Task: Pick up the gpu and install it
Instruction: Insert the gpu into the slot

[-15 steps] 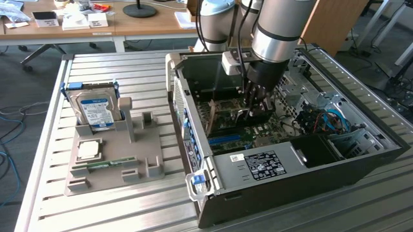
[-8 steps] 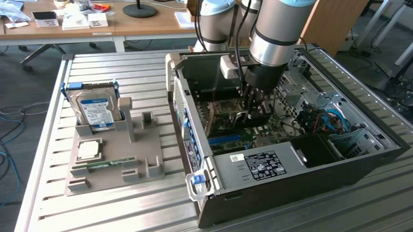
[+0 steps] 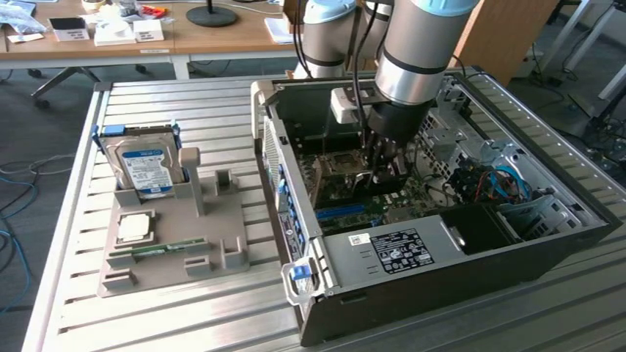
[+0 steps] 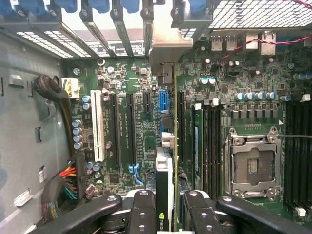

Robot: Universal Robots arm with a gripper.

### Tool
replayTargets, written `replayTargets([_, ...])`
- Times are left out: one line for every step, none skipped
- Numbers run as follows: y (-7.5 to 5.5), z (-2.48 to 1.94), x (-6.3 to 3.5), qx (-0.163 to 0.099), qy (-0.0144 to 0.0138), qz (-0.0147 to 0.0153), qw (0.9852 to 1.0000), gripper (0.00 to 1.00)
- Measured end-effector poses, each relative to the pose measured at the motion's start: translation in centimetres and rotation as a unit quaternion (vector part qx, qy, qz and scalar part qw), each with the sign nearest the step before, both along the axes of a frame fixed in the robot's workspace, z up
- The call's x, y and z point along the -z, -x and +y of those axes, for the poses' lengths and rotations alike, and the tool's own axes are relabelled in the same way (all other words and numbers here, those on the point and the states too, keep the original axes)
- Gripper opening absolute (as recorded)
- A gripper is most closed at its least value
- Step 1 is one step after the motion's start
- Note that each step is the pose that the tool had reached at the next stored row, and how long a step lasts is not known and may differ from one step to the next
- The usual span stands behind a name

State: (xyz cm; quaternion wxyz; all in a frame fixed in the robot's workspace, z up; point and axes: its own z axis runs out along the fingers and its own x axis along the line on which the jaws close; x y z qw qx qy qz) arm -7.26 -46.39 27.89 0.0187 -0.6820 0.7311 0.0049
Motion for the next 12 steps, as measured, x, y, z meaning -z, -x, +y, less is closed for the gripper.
replayTargets([0.1, 0.0, 0.03, 0.0, -0.0001, 0.0, 1.0, 0.27])
replayTargets([0.2, 0.01, 0.05, 0.0, -0.0002, -0.0001, 1.0, 0.27])
replayTargets([0.29, 0.01, 0.06, 0.0, -0.0002, -0.0001, 1.0, 0.27])
replayTargets([0.35, -0.02, 0.06, 0.0, -0.0001, -0.0001, 1.0, 0.27])
replayTargets([0.36, -0.08, 0.06, 0.0, -0.0001, 0.0, 1.0, 0.27])
replayTargets([0.39, -0.12, 0.08, 0.0, -0.0001, 0.0, 1.0, 0.27])
replayTargets([0.41, -0.17, 0.08, 0.0, -0.0001, 0.0, 1.0, 0.27])
replayTargets([0.42, -0.2, 0.09, 0.0, -0.0001, 0.0, 1.0, 0.27])
replayTargets([0.44, -0.22, 0.12, 0.0, -0.0002, -0.0001, 1.0, 0.27])
replayTargets([0.49, -0.24, 0.16, 0.0, -0.0002, -0.0001, 1.0, 0.27])
replayTargets([0.55, -0.25, 0.19, 0.0, -0.0001, -0.0001, 1.0, 0.27])
replayTargets([0.63, -0.25, 0.23, 0.0, -0.0001, 0.0, 1.0, 0.27])
